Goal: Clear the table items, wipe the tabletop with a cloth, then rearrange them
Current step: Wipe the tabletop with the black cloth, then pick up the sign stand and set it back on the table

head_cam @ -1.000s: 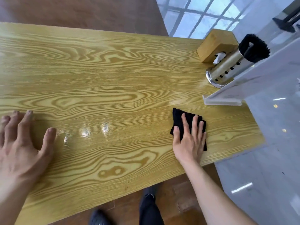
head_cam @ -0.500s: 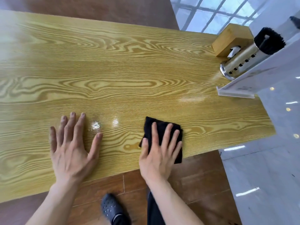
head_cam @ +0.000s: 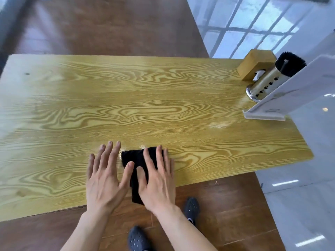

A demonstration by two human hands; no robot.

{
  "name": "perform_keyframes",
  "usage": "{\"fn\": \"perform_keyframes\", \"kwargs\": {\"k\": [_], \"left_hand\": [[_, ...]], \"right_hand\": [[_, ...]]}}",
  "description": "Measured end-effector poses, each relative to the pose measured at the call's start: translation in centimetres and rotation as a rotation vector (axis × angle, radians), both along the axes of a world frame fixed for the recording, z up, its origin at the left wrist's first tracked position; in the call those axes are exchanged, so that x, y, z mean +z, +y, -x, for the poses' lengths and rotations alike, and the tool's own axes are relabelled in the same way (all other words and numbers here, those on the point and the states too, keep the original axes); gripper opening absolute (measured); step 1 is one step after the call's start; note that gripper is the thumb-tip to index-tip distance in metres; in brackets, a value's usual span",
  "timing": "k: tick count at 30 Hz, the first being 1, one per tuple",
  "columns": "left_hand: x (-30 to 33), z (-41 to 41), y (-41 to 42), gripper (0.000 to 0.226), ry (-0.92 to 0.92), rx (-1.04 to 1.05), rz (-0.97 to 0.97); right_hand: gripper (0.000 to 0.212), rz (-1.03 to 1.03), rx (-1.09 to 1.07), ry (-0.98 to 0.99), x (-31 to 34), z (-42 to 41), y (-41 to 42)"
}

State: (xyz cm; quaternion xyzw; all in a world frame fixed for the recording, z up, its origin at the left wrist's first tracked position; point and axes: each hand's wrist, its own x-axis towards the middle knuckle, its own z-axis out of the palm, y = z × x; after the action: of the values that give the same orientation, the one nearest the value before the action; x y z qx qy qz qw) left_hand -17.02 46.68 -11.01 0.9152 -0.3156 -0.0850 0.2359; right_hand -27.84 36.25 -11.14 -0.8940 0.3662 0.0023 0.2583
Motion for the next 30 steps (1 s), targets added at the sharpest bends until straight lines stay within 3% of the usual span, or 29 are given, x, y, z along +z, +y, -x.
{"fn": "perform_keyframes", "kwargs": {"k": [7,11,20,25,30], "left_hand": [[6.6,0.7,-5.0,0.078,0.022,-0.102,0.022],[10.7,1.7,-10.1,0.079,0.024,-0.171,0.071],[16.3,8.9,-28.1,0.081,0.039,-0.38,0.14],[16.8,14.9,-38.3,0.078,0.296,-0.357,0.125],[16.8,18.9,-45.5,0.076,0.514,-0.252,0.157]], "right_hand": [[0.063,0.006,-0.02,0.09,7.3,2.9,-9.3],[0.066,-0.075,-0.128,0.039,11.1,5.6,-15.3],[0.072,-0.149,-0.341,-0.105,16.4,16.4,-33.0],[0.066,-0.319,-0.444,-0.164,16.9,22.8,-42.2],[0.049,-0.408,-0.747,-0.292,17.3,26.5,-49.0]]}}
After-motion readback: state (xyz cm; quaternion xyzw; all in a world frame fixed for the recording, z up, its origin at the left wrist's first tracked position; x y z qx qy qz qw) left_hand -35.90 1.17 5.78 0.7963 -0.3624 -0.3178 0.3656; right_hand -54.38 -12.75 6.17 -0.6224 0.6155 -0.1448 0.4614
